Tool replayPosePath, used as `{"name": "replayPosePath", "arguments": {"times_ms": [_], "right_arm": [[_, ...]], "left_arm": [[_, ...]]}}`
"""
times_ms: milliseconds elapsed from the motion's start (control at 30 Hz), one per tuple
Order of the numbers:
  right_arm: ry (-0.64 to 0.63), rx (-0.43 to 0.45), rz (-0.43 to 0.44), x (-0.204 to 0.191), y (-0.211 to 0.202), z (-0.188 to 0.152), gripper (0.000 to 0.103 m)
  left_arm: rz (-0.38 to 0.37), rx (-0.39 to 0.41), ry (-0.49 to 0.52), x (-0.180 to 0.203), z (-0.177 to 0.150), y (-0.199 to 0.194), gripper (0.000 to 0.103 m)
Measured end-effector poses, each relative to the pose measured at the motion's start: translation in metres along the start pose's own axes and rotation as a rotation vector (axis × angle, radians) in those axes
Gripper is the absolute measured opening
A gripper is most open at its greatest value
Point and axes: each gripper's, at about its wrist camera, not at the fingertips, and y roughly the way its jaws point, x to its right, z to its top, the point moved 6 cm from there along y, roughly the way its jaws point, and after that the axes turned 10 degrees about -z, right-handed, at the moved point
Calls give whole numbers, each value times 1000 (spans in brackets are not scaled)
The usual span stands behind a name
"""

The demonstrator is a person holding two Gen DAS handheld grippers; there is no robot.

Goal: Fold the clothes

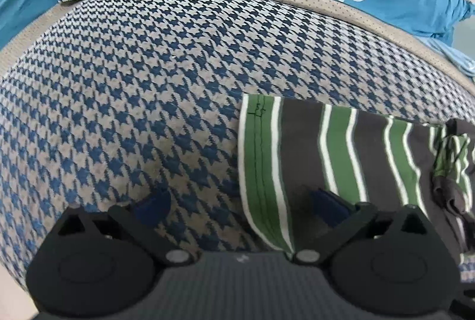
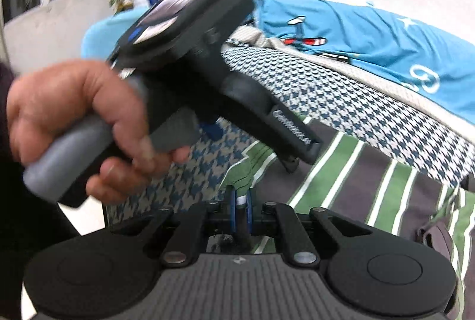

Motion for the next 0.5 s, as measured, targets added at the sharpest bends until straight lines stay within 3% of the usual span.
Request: {"name": "replayPosePath", "arguments": {"times_ms": [267,500], "right_arm": [[88,7,-12,25,-27,0,8],[149,12,6,36,-24,6,8]], "left_arm": [[-191,11,-79,8,1,-3,103],[-246,4,-111,17,-6,-2,99]]}}
